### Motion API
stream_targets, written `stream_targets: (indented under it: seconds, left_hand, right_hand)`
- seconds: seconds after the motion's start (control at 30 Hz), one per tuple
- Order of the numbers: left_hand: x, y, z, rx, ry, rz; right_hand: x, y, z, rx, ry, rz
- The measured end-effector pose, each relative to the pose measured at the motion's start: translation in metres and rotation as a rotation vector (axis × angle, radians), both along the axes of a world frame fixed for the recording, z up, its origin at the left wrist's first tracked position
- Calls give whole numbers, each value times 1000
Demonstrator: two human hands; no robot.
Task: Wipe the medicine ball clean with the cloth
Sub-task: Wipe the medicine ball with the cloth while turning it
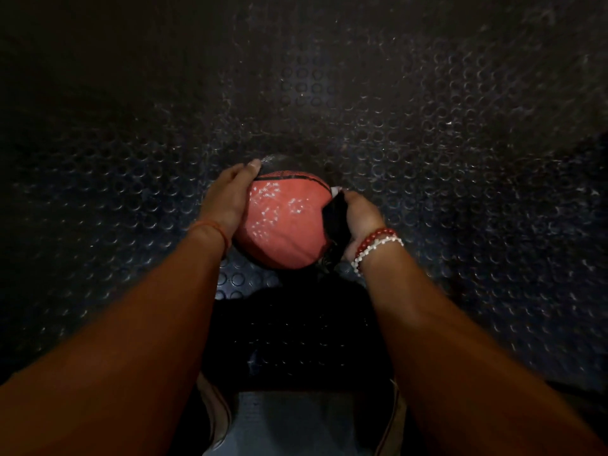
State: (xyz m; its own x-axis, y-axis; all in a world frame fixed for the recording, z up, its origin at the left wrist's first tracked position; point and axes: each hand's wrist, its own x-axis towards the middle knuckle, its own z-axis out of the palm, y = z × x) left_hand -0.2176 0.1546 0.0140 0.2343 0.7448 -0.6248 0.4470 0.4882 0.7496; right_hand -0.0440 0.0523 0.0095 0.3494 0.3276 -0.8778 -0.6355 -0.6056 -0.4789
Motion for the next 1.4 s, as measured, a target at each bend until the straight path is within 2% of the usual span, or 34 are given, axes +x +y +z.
stream_targets:
  seconds: [0.03, 0.1, 0.2, 0.23, 0.33, 0.43, 0.47, 0.53, 0.7, 0.77, 0.83, 0.87, 0.93, 1.0, 1.03, 1.1, 1.17, 1.23, 1.3, 1.4]
  left_hand:
    - [0, -5, 4, 80, 20, 7]
    - [2, -17, 10, 188, 16, 32]
    - [10, -27, 11, 268, 19, 70]
    - [12, -28, 10, 285, 34, 67]
    - [14, -23, 10, 272, 71, 71]
    - [14, -23, 11, 276, 54, 73]
    - [13, -24, 11, 280, 48, 73]
    - [13, -24, 11, 285, 31, 81]
    - [19, -21, 12, 268, 58, 104]
    - [20, -21, 12, 272, 75, 116]
    - [21, -20, 14, 265, 80, 117]
    - [23, -18, 15, 263, 82, 114]
    - [25, -15, 15, 262, 98, 107]
    - [28, -12, 17, 261, 125, 97]
    - [29, -11, 17, 258, 138, 91]
    - [33, -10, 18, 246, 154, 78]
    - [37, -9, 17, 237, 156, 59]
    - [39, -12, 17, 250, 172, 65]
    - [38, -14, 14, 263, 166, 82]
    - [41, -15, 16, 256, 170, 96]
  right_hand:
    - [-3, 2, 4, -21, -83, 33]
    - [-17, 4, 17, -15, -370, 94]
    - [-49, -10, 35, 104, -709, 112]
    - [-60, -15, 38, 135, -809, 182]
    - [-74, -19, 40, 209, -1015, 430]
    - [-53, -8, 40, 312, -1133, 580]
    - [-43, -2, 40, 339, -1127, 642]
    - [-22, 14, 31, 357, -982, 670]
    - [4, 25, 7, 298, -222, 81]
    - [0, 10, 5, 206, -47, -47]
    - [-14, -3, 1, 197, 55, -235]
    - [-23, -8, 2, 202, 35, -295]
    - [-40, -15, 4, 175, -245, -288]
    - [-59, -20, 10, 132, -651, -50]
    - [-67, -23, 17, 181, -817, 95]
    - [-74, -17, 32, 298, -1107, 358]
    - [-62, -1, 35, 343, -1279, 568]
    - [-38, 19, 38, 363, -1216, 659]
    - [-11, 36, 33, 339, -1034, 699]
    - [15, 46, 25, 227, -782, 565]
